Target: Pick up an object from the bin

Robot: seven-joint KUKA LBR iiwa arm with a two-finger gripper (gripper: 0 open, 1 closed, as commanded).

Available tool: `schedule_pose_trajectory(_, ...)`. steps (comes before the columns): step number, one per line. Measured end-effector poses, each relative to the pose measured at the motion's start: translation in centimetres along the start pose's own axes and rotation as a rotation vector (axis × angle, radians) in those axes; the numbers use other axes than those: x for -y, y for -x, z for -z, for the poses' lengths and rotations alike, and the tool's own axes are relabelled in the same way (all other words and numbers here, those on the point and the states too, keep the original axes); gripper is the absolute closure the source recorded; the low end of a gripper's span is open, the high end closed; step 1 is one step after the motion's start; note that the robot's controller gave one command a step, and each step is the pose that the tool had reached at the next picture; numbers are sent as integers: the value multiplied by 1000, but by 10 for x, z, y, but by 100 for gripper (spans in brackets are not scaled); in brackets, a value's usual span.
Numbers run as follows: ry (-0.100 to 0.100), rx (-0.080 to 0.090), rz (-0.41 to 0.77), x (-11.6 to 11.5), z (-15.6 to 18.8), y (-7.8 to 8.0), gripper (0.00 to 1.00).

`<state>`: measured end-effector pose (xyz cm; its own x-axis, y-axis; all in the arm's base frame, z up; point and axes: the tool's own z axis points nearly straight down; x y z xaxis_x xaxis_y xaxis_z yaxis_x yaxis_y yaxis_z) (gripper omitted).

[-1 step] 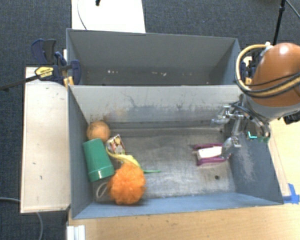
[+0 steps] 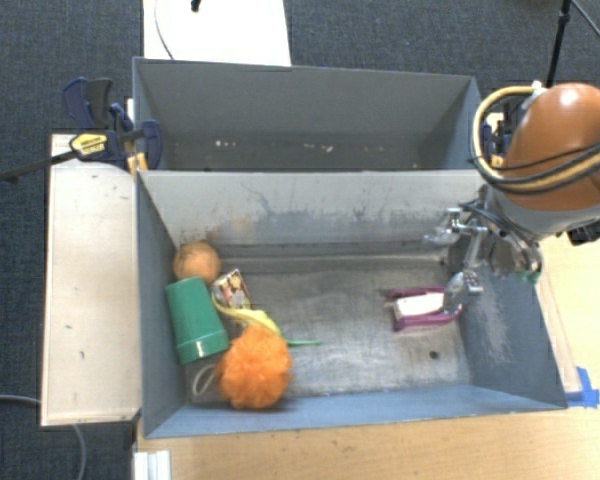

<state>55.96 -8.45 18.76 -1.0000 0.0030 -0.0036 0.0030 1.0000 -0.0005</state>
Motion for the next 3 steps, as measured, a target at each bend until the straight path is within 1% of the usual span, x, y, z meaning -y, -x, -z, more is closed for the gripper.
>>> schedule_pose_trajectory(1,-1,4,26,27,-81,13,0)
schedule_pose_trajectory(2,0,-4,63,32,-110,14,0)
schedule_pose_trajectory(3,0,2,85,22,-86,22,0)
